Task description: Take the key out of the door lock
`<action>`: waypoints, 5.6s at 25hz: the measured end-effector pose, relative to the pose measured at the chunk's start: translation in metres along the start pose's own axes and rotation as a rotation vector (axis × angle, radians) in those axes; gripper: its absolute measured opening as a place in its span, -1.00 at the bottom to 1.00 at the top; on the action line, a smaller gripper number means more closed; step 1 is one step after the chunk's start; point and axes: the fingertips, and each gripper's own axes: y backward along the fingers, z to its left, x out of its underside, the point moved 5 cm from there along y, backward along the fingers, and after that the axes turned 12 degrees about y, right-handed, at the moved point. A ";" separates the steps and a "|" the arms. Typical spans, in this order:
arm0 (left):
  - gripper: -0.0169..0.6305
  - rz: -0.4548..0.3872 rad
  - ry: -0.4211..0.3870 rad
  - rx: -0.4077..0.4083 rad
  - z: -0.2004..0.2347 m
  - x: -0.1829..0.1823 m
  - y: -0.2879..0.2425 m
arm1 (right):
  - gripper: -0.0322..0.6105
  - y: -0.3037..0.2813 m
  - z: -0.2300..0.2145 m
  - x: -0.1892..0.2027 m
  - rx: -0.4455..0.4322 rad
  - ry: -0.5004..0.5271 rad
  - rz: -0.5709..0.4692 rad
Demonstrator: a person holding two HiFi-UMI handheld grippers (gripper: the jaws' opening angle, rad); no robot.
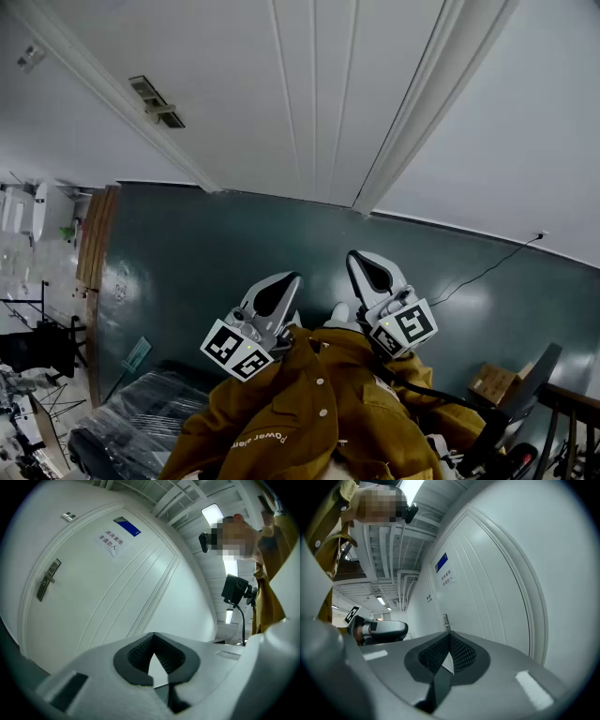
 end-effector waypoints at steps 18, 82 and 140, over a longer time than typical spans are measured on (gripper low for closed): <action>-0.96 -0.059 0.030 -0.080 0.005 -0.006 0.016 | -0.82 -0.017 0.017 -0.005 -0.128 0.029 -0.002; -0.52 -0.557 0.695 -0.213 0.537 -0.317 0.008 | -0.89 -0.477 -0.043 -0.020 -0.163 0.020 0.010; -0.89 -0.619 0.944 -0.183 0.703 -0.340 -0.004 | -0.88 -0.585 -0.011 -0.017 -0.229 0.141 0.011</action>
